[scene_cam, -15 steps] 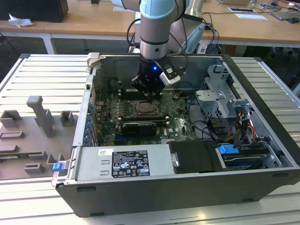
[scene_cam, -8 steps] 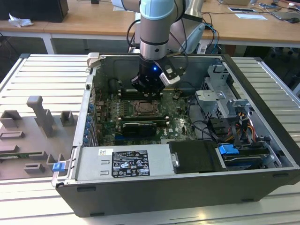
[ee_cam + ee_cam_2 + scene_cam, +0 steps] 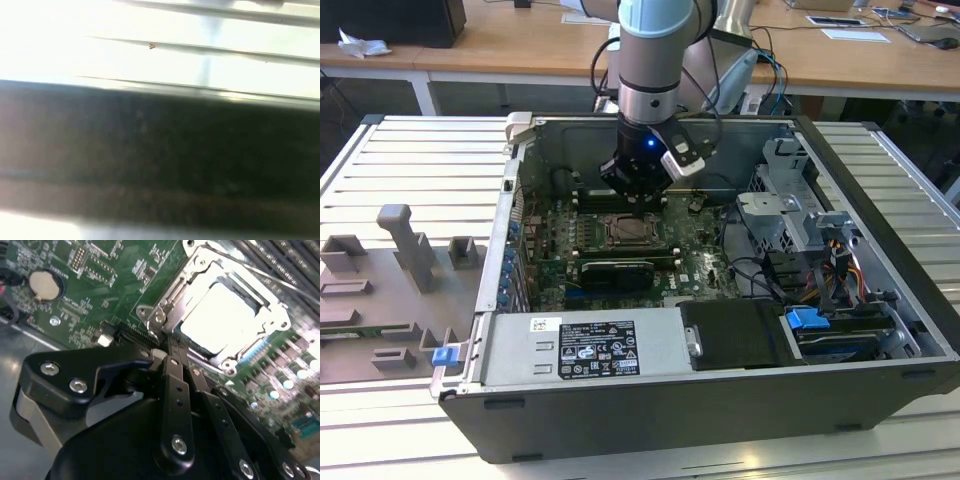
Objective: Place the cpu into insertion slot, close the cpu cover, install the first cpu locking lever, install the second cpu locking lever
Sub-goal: 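Install the first cpu locking lever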
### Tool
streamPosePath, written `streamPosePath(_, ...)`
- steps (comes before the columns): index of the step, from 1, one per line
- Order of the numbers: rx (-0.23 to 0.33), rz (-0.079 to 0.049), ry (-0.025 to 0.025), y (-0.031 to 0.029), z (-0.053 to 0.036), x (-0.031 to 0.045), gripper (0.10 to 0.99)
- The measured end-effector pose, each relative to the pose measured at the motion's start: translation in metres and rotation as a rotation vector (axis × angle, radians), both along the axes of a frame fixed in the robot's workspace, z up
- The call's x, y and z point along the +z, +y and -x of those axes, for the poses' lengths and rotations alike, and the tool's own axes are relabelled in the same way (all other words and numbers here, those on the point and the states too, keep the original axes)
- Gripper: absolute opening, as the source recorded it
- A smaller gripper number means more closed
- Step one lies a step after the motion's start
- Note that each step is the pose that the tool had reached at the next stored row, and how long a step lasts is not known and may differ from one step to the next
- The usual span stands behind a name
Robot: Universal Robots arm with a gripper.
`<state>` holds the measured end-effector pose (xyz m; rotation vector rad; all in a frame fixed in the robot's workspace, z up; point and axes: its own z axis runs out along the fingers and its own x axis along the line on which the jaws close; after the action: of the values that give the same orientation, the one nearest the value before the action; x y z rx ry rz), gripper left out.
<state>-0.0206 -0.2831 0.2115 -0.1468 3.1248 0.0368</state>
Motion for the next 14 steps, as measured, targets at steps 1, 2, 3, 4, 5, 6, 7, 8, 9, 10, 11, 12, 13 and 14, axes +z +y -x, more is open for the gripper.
streamPosePath(1,0.0,0.0,-0.0001,0.0,0.0,0.0018,0.106)
streamPosePath(2,0.0,0.0,-0.0002,0.0,0.0,0.0021,0.106)
streamPosePath(3,0.0,0.0,-0.0001,-0.0005,-0.0001,0.0022,0.106)
streamPosePath(4,0.0,0.0,0.0001,-0.0012,-0.0001,0.0021,0.106)
streamPosePath(5,0.0,0.0,0.0001,-0.0015,-0.0001,0.002,0.106)
streamPosePath(6,0.0,0.0,0.0001,-0.002,-0.0001,0.002,0.106)
streamPosePath(7,0.0,0.0,0.0001,-0.0024,-0.0001,0.002,0.106)
streamPosePath(8,0.0,0.0,0.0001,-0.0027,-0.0001,0.002,0.106)
streamPosePath(9,0.0,0.0,0.0001,-0.0029,-0.0001,0.002,0.106)
streamPosePath(10,0.0,0.0,0.0001,-0.0031,-0.0001,0.002,0.106)
streamPosePath(11,0.0,0.0,0.0002,-0.0033,-0.0001,0.0021,0.106)
streamPosePath(12,0.0,0.0,0.0001,-0.0035,-0.0001,0.0021,0.106)
streamPosePath(13,0.0,0.0,0.0001,-0.0037,-0.0001,0.002,0.106)
streamPosePath(14,0.0,0.0,0.0002,-0.0039,-0.0001,0.0021,0.106)
